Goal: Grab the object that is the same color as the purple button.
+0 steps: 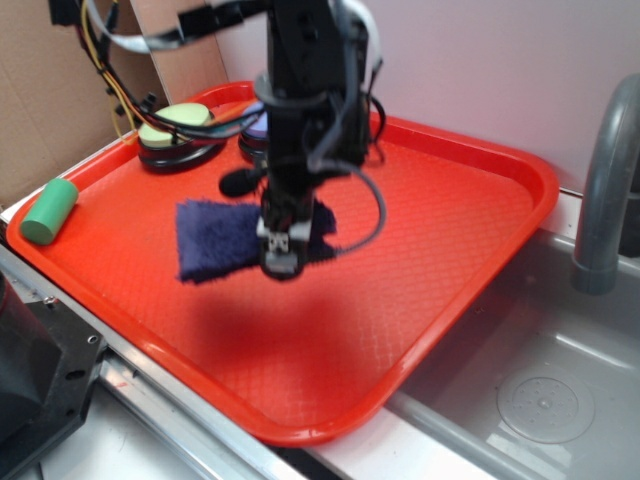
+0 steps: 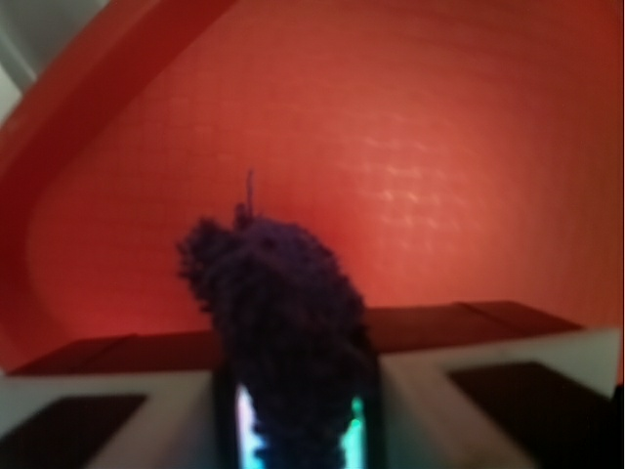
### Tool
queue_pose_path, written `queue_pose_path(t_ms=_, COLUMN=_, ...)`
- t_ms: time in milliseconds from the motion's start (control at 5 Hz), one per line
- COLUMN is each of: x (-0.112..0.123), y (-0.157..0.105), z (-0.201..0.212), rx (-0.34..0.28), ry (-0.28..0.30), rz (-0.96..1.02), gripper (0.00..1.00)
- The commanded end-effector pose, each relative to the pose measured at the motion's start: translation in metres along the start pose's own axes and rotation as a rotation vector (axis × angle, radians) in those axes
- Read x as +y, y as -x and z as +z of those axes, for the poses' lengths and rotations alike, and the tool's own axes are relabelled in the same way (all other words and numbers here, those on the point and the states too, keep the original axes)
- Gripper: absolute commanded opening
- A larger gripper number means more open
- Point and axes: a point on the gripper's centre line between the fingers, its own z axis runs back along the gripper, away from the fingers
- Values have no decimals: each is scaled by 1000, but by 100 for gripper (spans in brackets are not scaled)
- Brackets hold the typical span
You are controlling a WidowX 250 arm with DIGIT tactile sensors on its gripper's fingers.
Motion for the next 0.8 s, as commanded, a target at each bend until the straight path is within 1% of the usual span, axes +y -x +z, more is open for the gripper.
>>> queue_pose_path(t_ms=0, x=26, y=41, z=67, rx=-135, ry=29, rz=400, gripper=0)
queue_pose_path(t_ms=200, x=44, y=59, z=86, rx=-163, ry=-8, rz=533, gripper=0)
queue_pose_path(t_ms=400, x=61, y=77, z=100, rx=-204, ry=-20, rz=664, gripper=0)
queue_pose_path(t_ms=600, x=70, y=79, z=103, rx=-205, ry=-22, rz=734, gripper=0)
